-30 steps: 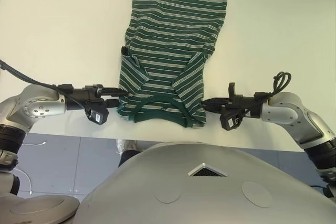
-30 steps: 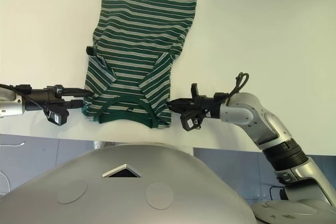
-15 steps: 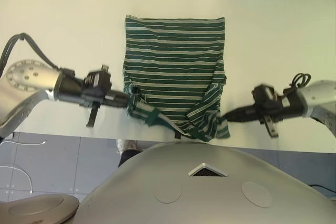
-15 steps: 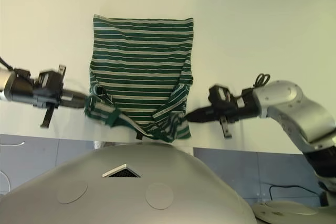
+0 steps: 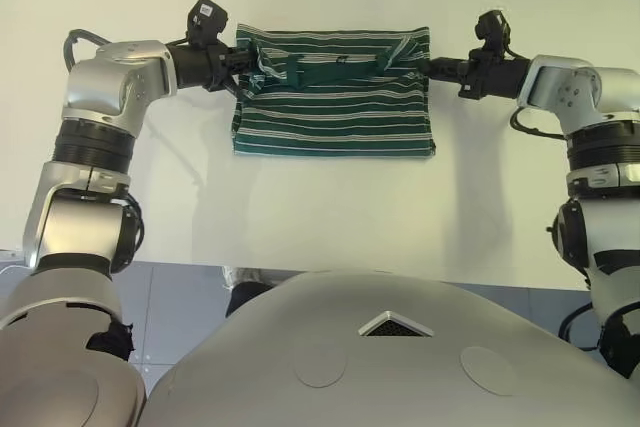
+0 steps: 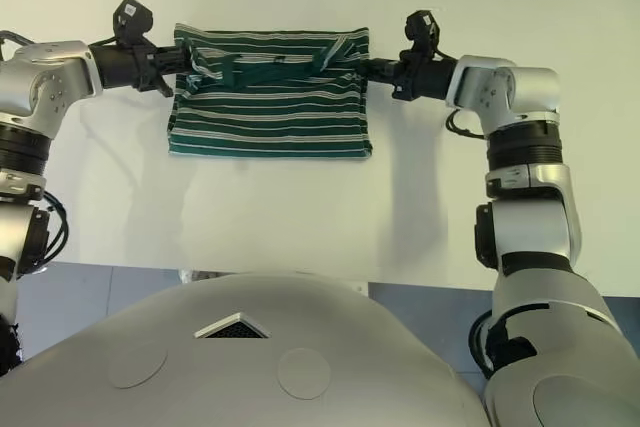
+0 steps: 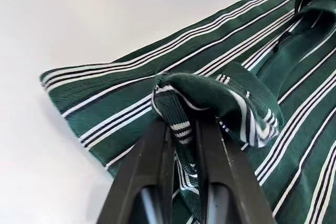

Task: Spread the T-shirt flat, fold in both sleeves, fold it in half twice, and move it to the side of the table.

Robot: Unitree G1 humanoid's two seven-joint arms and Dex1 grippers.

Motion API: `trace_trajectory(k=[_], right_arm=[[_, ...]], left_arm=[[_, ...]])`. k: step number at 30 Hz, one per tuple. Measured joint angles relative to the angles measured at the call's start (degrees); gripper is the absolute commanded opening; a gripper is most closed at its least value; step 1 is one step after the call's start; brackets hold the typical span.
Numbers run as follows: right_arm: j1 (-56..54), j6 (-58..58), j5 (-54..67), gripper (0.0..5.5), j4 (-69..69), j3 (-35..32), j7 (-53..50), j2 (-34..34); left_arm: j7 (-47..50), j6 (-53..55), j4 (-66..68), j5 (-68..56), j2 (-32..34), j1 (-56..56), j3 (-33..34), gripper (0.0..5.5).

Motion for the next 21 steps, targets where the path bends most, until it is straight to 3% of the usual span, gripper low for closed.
trace_trajectory(k=[2, 5, 7, 9, 12, 14, 17, 21], right_arm=[[-0.4, -0.9, 0.0, 0.70, 0.1, -3.7, -2.3, 1.8], [-1.0, -7.6, -2.1, 0.70, 0.1, -8.1, -6.6, 3.4], [-0.1, -12.8, -6.0, 0.25, -4.2, -6.0, -5.5, 3.4], [1.5, -15.0, -7.8, 0.00, -8.4, -2.5, -2.1, 3.7], [5.4, -17.1, -10.4, 0.00, -14.6, 3.6, 5.4, 3.3], [6.1, -19.7, -14.2, 0.00, -15.3, 8.2, 9.4, 2.5], [3.3, -24.9, -19.9, 0.00, -6.0, 11.4, 8.8, 5.2], [-8.6, -29.9, -23.1, 0.00, 15.8, 7.4, -0.2, 12.6]], left_arm=[[4.7, 2.8, 2.7, 0.4, -2.8, -0.8, 4.4, 0.95], [16.2, 9.1, 8.0, -3.2, -7.4, -3.5, 16.4, 0.95], [20.6, 9.0, 7.7, -3.0, -8.6, -3.9, 21.0, 0.98], [17.2, 5.9, 0.2, -3.0, -8.7, -1.2, 21.1, 0.77], [4.5, 4.2, -19.3, -5.2, -7.2, 6.0, 15.2, 0.16], [-2.7, 2.9, -28.8, 0.2, -2.5, 10.2, 4.3, 0.04], [-5.8, 0.2, -30.7, 9.6, 0.7, 12.9, -6.1, 0.04], [-6.5, -8.3, -27.9, 21.6, 2.8, 11.8, -15.0, 0.04]])
